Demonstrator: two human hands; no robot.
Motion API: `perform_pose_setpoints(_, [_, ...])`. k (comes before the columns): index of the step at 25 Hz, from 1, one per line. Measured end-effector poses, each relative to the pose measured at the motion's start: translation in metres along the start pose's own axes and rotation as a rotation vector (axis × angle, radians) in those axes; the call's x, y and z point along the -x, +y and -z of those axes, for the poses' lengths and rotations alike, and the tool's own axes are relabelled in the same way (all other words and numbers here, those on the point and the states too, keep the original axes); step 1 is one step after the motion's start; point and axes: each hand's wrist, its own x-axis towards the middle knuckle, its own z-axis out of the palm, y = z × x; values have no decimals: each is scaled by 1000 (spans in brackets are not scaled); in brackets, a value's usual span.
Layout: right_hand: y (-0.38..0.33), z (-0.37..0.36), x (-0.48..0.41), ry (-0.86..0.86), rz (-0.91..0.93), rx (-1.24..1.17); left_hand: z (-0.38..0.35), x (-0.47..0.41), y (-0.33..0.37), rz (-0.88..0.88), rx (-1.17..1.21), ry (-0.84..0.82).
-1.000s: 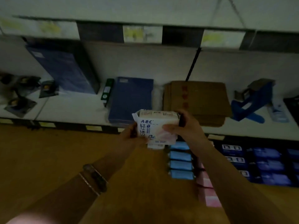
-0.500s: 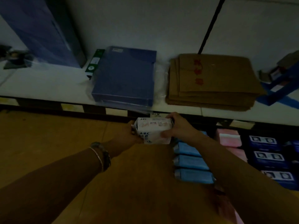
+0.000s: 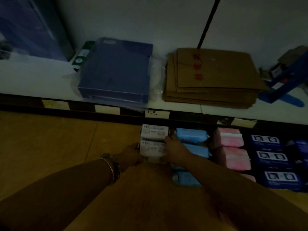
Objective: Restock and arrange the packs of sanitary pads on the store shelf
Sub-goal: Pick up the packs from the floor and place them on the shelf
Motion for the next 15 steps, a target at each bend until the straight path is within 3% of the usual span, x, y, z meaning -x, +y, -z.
perform_pose_setpoints(9, [-2, -18, -20, 57, -50, 81, -9, -24, -4, -18, 141, 28])
perform_pose_setpoints(15, [1, -18, -19, 88, -25, 2, -14, -25, 0, -19, 153, 99])
